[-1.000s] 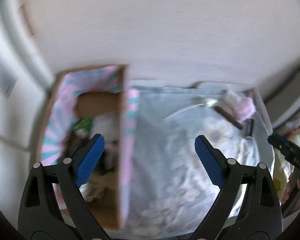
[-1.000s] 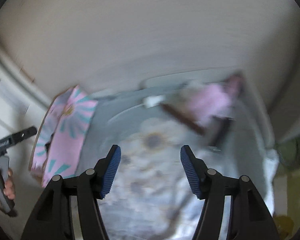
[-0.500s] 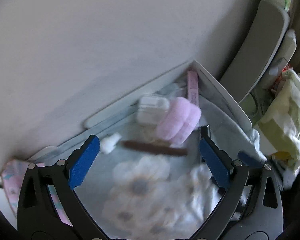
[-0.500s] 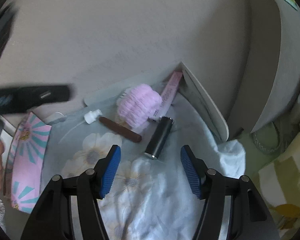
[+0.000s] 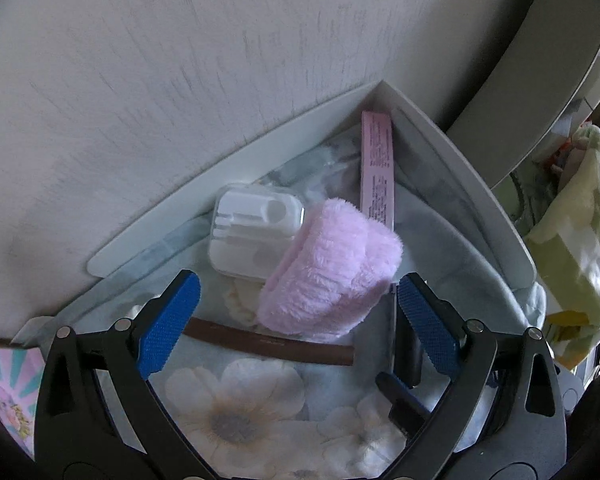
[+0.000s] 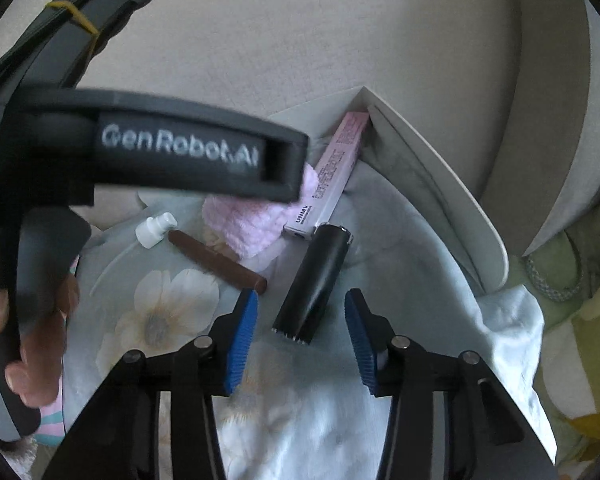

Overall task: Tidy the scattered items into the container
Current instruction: 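Grasp the pink fuzzy headband with the left tool while the right grasps the black tube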

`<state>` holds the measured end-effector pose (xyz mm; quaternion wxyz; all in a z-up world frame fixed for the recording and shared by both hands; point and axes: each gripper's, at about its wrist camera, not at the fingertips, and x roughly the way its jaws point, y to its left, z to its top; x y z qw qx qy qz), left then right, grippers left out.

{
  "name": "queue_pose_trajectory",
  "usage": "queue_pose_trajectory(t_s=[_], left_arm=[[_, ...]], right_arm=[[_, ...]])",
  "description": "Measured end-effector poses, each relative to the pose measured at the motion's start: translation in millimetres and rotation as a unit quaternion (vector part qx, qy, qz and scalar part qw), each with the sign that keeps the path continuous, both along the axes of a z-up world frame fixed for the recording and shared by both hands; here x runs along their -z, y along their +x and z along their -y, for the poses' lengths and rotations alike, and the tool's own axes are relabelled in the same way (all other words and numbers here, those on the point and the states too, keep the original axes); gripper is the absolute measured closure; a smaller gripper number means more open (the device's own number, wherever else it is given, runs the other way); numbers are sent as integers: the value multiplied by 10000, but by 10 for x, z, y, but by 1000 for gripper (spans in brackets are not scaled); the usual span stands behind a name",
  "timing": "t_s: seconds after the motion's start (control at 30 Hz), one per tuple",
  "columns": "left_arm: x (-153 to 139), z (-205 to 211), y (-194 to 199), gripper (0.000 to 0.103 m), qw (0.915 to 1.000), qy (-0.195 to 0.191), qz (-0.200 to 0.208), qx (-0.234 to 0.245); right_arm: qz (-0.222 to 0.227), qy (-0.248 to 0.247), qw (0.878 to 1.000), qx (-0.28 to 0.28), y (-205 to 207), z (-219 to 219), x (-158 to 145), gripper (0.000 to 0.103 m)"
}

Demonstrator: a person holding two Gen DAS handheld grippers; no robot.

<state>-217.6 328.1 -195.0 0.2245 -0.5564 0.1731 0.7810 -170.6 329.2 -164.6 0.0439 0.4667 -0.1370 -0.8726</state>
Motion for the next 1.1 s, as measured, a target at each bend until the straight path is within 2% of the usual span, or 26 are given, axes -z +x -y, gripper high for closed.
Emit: queue_pose_trajectory(t_s=[0.07,0.17,0.2,0.27,0.33,0.6,0.93,1.0,1.07,1.1], left_arm=[[60,11,-6,5,10000,-27,50,-26],[152,25,-9,25,9999,-70,149,-25],[175,33,-9,39,9998,-60,177,-41],[179,77,-9,52,9995,149,238,-131],[176,102,-5,59,9995,96,202,-215],[-118,345,39,61,9972,504,116,-542],[-553,959,254,61,9905,866,-91,-1062],[-604,1051,314,61,9890,930,-106,-1143],[-676,1078,300,61,9882,939,-121,-1204],[-719,1147,339,61,9879,935,-142,-1231]], right_arm=[[31,-29,10000,-31,-34,-17,26,66],[78,9,10000,-61,-70,-37,62,69],[94,9,9999,-69,-78,-43,73,71],[106,21,9999,-87,-90,-61,94,72],[92,79,9999,-122,-91,-70,90,74],[132,19,9998,-161,-45,-204,35,81],[11,-351,9993,-109,171,-482,-154,82],[52,-283,9995,-158,187,-383,-139,82],[76,-415,9990,-137,284,-366,-129,82],[50,-450,9989,-100,279,-216,-131,82]])
